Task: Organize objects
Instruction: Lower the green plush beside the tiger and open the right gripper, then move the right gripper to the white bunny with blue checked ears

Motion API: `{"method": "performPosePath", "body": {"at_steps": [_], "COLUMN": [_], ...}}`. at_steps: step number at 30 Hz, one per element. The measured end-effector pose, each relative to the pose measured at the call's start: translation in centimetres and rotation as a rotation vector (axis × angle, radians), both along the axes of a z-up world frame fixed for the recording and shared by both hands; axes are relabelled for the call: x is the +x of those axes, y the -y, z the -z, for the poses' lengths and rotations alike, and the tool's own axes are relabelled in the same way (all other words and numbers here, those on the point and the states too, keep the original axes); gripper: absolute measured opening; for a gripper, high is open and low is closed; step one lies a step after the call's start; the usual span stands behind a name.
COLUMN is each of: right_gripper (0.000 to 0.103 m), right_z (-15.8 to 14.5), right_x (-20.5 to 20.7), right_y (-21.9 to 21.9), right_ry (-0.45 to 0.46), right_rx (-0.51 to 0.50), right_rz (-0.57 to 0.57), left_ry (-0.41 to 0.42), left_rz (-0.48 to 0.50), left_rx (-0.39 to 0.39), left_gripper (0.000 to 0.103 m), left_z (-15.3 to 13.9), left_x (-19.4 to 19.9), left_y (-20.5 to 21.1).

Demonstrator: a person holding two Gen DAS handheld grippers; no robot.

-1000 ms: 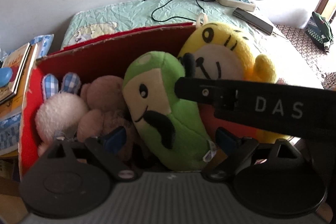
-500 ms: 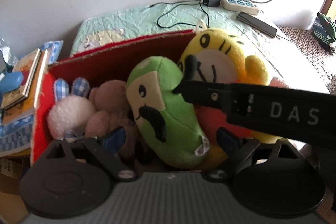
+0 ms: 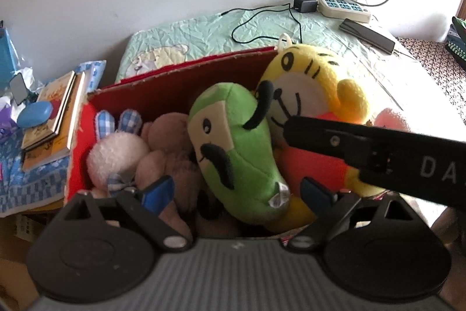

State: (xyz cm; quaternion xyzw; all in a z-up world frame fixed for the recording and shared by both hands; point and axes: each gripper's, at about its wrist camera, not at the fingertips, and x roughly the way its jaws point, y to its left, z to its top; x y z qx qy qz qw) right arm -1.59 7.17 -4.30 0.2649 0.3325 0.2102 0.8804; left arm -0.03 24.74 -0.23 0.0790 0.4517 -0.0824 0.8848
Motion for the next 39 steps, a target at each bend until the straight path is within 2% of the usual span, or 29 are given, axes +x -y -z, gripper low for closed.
{"method": "performPosePath", "body": {"at_steps": [11,20,25,30,34,39], "right_gripper": [0.045,0.045,0.045,0.045,0.045,0.045], "right_z": [-0.4,-0.5,0.8,3.5,6.0,9.3], "right_x": [-1.7,-3.9,-4.6,-4.4,-3.7,-2.3], "right_y": [2.6,8.3,12.8,16.5,18.3,19.0], "right_ry": [0.05,0.074,0.026,-0.085,-0.184,-0.258], "right_rx": [0.067,0.128,0.105,0.124,0.133,0.131], "right_rz": [-0.058,-0.034,0.047,0.117,0.123,0.092], "left_ry": [0.037,0.087,0.118,0.153,0.146,0.114], "left_rz": [-0.043,-0.059,-0.036,0.038,0.101,0.172], "left_rx": [0.033,0.046,0.03,0.0,-0.001,-0.021], "left_gripper": [0.094,0.093,0.093,0.093,0.093,0.094], "left_z": [-1.3,-3.3,-4.7,-5.6,-5.1,-3.9], "left_x": [-1.1,-3.0,-3.9,-4.7,-5.0,-5.3], "left_y": [0.8,2.6,4.8,8.4,11.4,14.3]}}
